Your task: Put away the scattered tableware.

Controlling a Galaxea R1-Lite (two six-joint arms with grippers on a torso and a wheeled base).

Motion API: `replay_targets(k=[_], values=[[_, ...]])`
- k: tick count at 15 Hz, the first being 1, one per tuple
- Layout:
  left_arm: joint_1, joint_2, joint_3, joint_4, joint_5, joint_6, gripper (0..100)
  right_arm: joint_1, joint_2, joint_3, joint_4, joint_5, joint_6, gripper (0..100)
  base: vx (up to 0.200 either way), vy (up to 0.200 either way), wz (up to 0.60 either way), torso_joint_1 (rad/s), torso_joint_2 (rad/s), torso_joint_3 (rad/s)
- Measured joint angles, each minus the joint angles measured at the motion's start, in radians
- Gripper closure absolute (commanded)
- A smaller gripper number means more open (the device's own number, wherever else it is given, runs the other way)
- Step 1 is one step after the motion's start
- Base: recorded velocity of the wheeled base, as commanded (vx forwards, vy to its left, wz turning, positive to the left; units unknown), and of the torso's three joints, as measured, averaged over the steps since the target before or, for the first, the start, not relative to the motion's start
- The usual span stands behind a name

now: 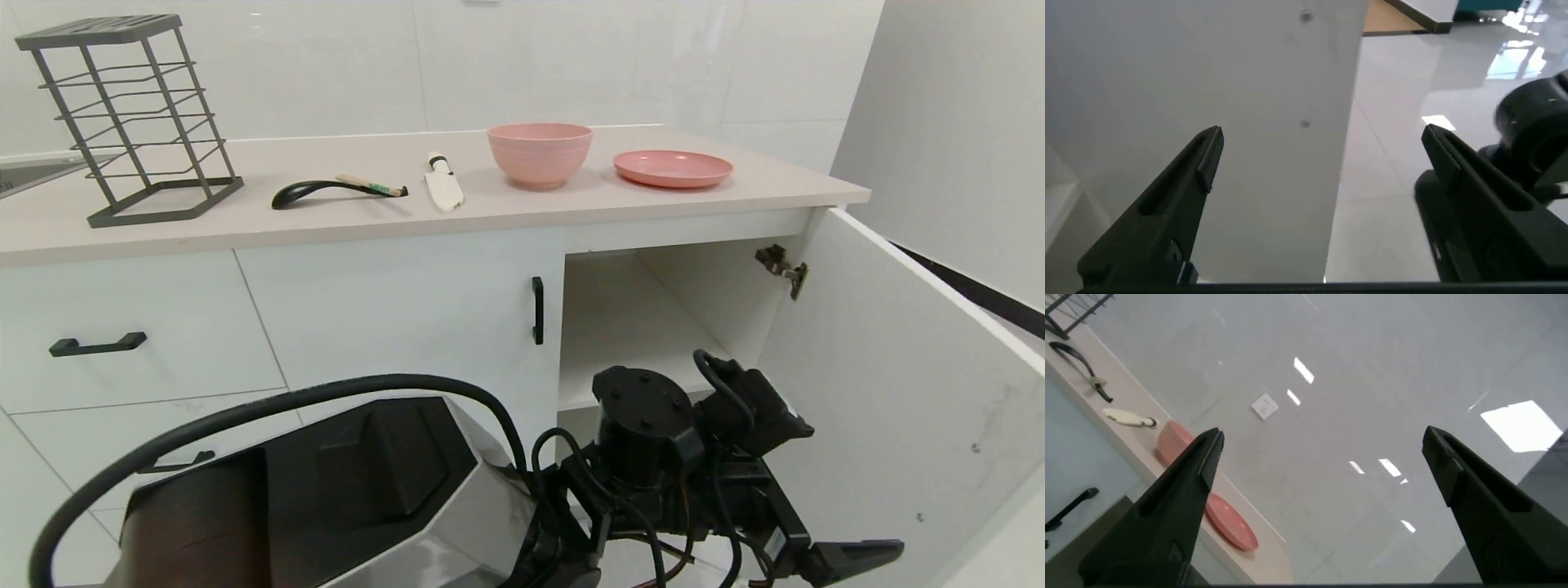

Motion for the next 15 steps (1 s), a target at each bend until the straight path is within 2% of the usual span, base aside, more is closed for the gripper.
replay_targets(k=[3, 6, 8, 11, 15], values=[[0.023, -0.003, 0.0, -0.056, 0.01, -0.009, 0, 0.004, -0.032, 0.047, 0.005, 0.002, -0.004, 0, 0.0, 0.0, 0.0, 0.0, 0.0, 0.0], [0.05, -0.097, 0.066, -0.066, 0.02, -0.022, 0, 0.008, -0.066, 0.086, 0.003, 0.05, -0.009, 0, 0.0, 0.0, 0.0, 0.0, 0.0, 0.0], [0.067, -0.226, 0.194, -0.072, 0.05, -0.03, 0, 0.021, -0.086, 0.133, -0.001, 0.063, -0.024, 0, 0.0, 0.0, 0.0, 0.0, 0.0, 0.0], [0.114, -0.431, 0.462, -0.105, 0.108, -0.047, 0, 0.09, -0.121, 0.225, -0.003, 0.066, -0.036, 0, 0.0, 0.0, 0.0, 0.0, 0.0, 0.0], [0.255, -0.724, 0.774, -0.137, 0.142, -0.07, 0, 0.197, -0.157, 0.333, -0.005, 0.066, -0.058, 0, 0.0, 0.0, 0.0, 0.0, 0.0, 0.0]])
